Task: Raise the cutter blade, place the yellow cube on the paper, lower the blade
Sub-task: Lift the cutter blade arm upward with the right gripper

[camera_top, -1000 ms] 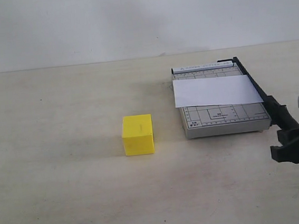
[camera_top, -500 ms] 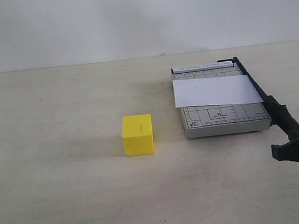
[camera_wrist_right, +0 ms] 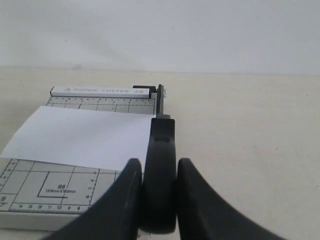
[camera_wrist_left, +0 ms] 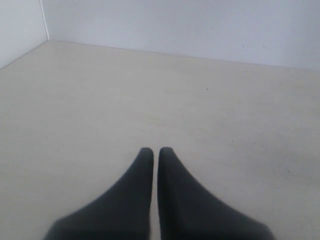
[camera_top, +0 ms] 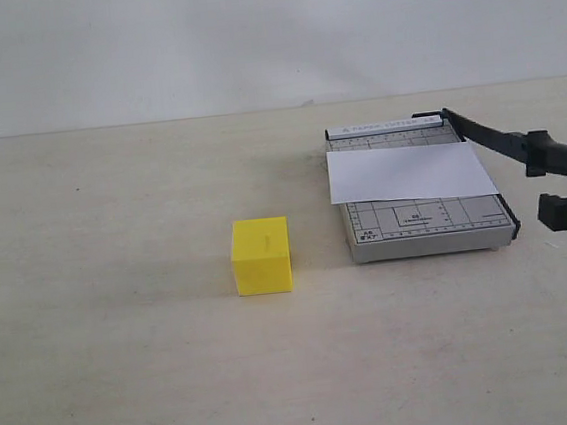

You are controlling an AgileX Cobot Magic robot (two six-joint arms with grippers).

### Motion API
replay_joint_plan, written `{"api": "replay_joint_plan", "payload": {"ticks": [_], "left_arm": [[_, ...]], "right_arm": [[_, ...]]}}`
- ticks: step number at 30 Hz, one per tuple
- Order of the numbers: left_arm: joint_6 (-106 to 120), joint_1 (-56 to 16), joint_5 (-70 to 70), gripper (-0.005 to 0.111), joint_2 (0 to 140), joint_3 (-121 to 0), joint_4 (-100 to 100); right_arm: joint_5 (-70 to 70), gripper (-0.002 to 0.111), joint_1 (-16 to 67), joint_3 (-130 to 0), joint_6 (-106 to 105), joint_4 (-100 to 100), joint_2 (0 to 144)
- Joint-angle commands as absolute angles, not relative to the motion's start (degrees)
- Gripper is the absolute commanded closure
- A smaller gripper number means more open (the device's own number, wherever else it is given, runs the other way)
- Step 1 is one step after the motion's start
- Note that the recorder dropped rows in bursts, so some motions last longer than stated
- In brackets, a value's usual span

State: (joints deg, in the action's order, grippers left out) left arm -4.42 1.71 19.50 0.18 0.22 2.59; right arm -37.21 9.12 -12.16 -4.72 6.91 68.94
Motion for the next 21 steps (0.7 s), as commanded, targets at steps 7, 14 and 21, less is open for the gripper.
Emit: {"api": "replay_joint_plan", "payload": {"ticks": [7, 14, 21], "left_arm": [[-4.7, 1.4, 19.1, 0.102, 0.0, 0.0, 2.6], [-4.7, 1.4, 19.1, 0.102, 0.0, 0.0, 2.6], [-4.7, 1.4, 19.1, 0.102, 0.0, 0.0, 2.6]], "right_arm": [[-49.3, 0.108, 9.1, -12.1, -8.1, 5.2, 66.3], [-48.9, 0.108, 9.1, -12.1, -8.2, 5.2, 66.3], [-47.5, 0.100, 9.1, -12.1, -8.0, 5.2, 66.3]]}}
